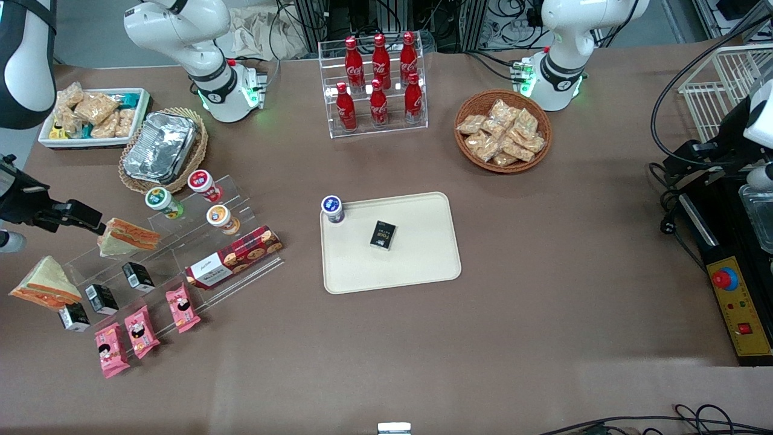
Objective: Place sandwich on tray
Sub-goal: 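Move the right gripper over the acrylic rack toward the wrapped sandwiches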
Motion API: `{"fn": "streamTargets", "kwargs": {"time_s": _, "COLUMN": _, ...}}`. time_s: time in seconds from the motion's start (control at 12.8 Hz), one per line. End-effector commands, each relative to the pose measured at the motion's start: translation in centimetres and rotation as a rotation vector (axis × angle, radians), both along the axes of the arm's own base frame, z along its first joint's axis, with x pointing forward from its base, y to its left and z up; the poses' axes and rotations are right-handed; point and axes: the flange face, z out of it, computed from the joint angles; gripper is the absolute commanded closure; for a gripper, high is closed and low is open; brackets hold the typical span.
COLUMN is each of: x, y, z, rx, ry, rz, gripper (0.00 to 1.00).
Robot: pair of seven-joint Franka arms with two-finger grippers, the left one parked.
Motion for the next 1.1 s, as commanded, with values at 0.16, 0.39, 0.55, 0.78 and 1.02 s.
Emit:
{"fn": "streamTargets", "kwargs": {"time_s": 0.16, "x": 1.4, "y": -4.0, "z": 0.4, "rx": -0.044, "ry": -0.096, "rz": 0.102, "gripper": 0.00}}
{"fn": "streamTargets", "kwargs": {"time_s": 0.39, "x": 1.1, "y": -5.9, "z": 0.4, "rx": -0.051, "ry": -0.096, "rz": 0.117, "gripper": 0.00}}
{"fn": "streamTargets", "kwargs": {"time_s": 0.55, "x": 1.1, "y": -6.4, "z": 0.0, "rx": -0.052, "ry": -0.089, "rz": 0.109, "gripper": 0.00}}
{"fn": "streamTargets", "kwargs": {"time_s": 0.78, "x": 1.9, "y": -8.3, "z": -1.2, "rx": -0.067, "ry": -0.069, "rz": 0.124, "gripper": 0.00}}
{"fn": "streamTargets", "kwargs": {"time_s": 1.02, "x": 2.1, "y": -11.0, "z": -2.2, "rx": -0.024, "ry": -0.074, "rz": 0.180, "gripper": 0.00}}
